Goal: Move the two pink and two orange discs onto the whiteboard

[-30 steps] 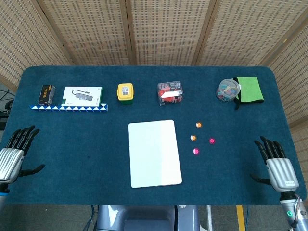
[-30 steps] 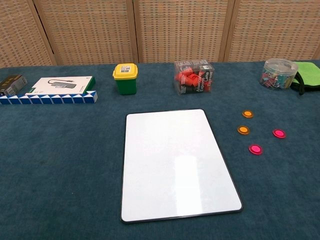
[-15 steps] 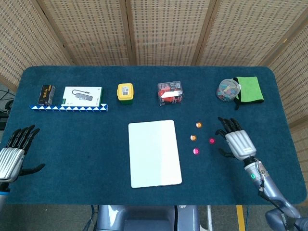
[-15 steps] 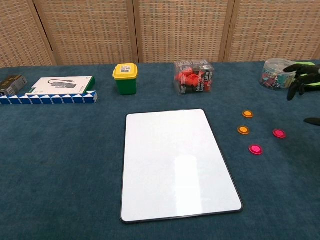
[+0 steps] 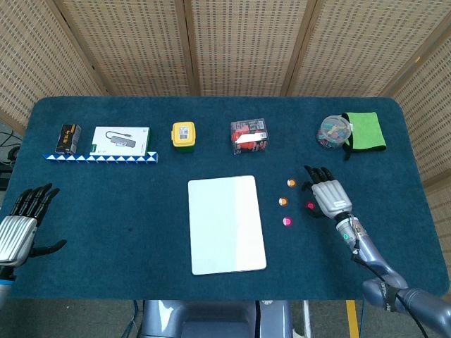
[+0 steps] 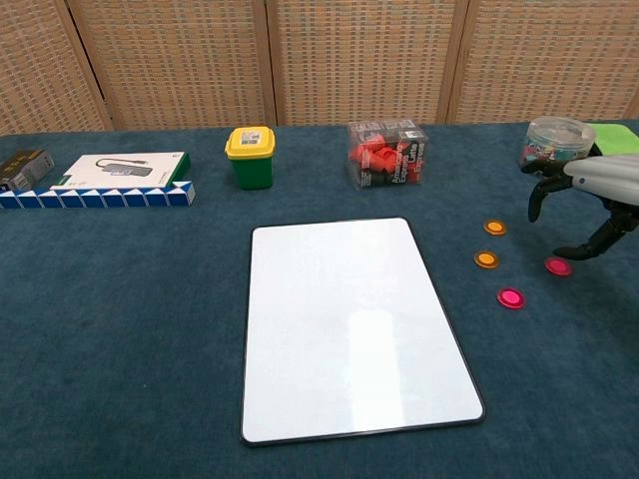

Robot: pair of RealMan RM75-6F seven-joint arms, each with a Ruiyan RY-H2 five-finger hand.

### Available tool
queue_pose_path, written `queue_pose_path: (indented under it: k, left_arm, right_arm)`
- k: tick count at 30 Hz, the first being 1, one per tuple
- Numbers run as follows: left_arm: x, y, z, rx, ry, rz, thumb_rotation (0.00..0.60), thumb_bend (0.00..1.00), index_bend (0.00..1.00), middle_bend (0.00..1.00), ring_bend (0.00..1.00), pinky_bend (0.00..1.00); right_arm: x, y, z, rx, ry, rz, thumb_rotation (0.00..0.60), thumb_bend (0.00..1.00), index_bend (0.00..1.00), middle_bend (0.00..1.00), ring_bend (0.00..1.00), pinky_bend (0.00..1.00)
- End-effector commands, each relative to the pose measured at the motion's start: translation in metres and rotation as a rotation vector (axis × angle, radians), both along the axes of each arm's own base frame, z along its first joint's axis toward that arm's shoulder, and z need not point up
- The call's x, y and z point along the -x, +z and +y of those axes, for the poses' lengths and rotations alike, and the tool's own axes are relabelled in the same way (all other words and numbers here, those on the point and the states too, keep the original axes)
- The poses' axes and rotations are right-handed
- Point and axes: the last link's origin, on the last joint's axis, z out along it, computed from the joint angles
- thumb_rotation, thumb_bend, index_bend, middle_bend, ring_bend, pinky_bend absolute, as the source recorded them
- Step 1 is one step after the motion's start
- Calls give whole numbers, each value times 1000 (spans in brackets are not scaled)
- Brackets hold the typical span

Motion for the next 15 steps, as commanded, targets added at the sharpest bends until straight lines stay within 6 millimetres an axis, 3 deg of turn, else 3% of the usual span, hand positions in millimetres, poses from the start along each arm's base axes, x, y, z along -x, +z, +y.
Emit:
queue_pose_path:
  k: [1,15]
  left_arm:
    - [0,0,0,1,1,0,600,0,0,0,0,0]
    - [-1,0,0,1,2,0,600,0,0,0,0,0]
  right_arm:
    - [3,-2,1,-8,-13,5,600,337,346,0,0,0]
    - [8,-24,0,-23,-51,-16,600,337,356,0,0,0]
